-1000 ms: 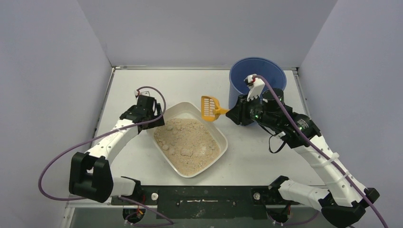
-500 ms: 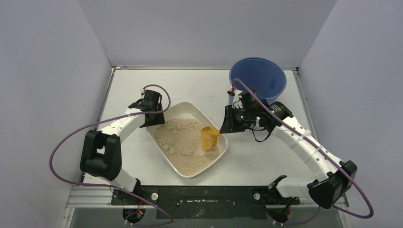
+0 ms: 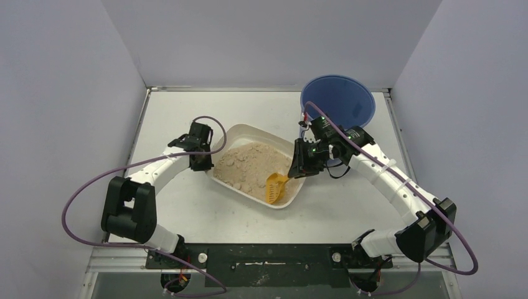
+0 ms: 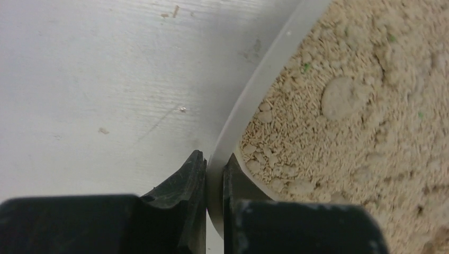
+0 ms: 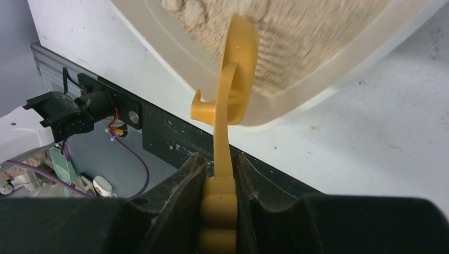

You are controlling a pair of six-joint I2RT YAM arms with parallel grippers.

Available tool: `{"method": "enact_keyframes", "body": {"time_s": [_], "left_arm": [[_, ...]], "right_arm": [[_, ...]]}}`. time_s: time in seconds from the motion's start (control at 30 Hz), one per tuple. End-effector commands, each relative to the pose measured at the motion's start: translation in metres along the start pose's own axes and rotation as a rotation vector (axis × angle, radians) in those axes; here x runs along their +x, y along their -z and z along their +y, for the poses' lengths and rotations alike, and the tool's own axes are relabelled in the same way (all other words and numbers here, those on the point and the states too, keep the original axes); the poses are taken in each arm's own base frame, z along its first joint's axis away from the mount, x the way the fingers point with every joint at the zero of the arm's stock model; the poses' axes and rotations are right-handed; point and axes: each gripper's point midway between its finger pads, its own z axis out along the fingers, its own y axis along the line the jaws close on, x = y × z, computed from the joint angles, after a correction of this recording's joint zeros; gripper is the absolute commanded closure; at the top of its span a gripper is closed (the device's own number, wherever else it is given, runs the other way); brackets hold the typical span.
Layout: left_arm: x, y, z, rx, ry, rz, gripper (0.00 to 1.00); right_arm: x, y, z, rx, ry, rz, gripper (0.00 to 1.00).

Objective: Clean the litter box

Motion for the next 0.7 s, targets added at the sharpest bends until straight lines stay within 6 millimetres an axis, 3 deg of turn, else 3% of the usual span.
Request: {"method": "enact_keyframes", "body": {"time_s": [0.0, 0.13, 0.27, 0.43, 0.67], "left_arm": [[-0.016, 0.007, 0.001, -0.006, 0.12, -0.089, 1.0], [-0.016, 0.013, 0.0, 0.006, 0.125, -0.106, 1.0], [-0.016, 0.019, -0.001, 0.016, 0.116, -0.113, 1.0], [-0.004, 0.027, 0.004, 0.021, 0.106, -0.11, 1.0], [0.009, 0.035, 0.008, 0.029, 0.118, -0.102, 1.0]], "right_arm": [[0.001, 0.002, 0.01, -0.002, -0.034, 0.021, 1.0], [0.004, 0.001, 0.003, 0.062, -0.016, 0.039, 1.0], [-0.008, 0.01, 0.001, 0.108, -0.006, -0.018, 1.0], [-0.019, 0.023, 0.011, 0.095, 0.01, -0.063, 1.0], [-0.023, 0.035, -0.015, 0.252, 0.034, -0.083, 1.0]]}}
